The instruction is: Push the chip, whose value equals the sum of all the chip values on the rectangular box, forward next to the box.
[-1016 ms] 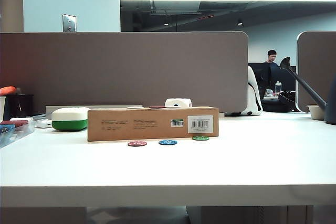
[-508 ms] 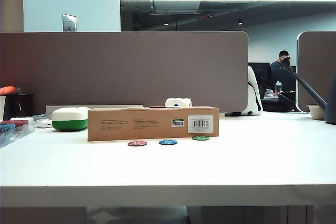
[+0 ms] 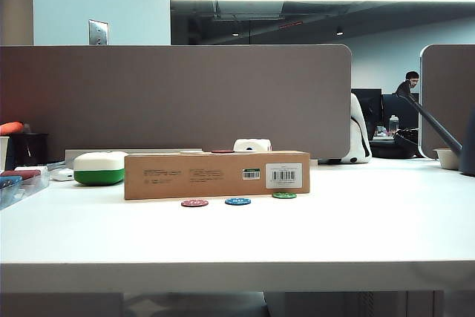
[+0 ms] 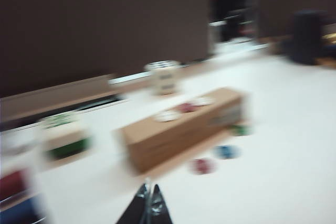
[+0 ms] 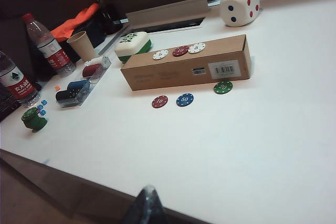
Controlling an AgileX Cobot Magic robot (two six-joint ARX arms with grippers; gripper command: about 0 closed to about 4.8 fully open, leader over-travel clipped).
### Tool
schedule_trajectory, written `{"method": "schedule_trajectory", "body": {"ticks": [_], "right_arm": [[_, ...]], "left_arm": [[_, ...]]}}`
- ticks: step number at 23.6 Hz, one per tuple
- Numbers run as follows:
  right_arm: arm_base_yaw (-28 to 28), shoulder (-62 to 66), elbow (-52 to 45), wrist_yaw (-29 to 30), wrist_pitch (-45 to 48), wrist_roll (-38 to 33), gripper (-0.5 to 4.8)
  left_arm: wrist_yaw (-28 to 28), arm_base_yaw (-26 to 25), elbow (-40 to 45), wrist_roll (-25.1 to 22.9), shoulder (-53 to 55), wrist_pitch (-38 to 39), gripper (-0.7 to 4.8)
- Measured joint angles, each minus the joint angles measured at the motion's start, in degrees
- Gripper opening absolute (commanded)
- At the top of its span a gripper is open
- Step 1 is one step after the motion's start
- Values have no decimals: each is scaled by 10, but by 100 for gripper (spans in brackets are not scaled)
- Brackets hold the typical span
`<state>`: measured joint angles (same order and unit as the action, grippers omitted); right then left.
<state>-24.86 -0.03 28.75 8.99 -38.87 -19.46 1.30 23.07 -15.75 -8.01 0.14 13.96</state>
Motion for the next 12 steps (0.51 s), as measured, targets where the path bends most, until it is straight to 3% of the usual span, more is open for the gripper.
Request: {"method": "schedule_trajectory", "body": {"ticks": [3, 4, 8, 10, 12], "right_arm": [[0, 0, 0, 0, 0, 0, -6], [0, 0, 0, 0, 0, 0, -6], [1, 0, 0, 0, 0, 0, -6], [1, 0, 0, 0, 0, 0, -6], [1, 0, 0, 0, 0, 0, -6]], "left_arm": [[24, -63, 0, 12, 0, 29, -5], [42, -111, 13, 40, 0, 31, -5], [57, -190, 42, 83, 0, 36, -5], [28, -238, 87, 112, 0, -17, -5], [17, -249, 124, 130, 0, -69, -5]]}}
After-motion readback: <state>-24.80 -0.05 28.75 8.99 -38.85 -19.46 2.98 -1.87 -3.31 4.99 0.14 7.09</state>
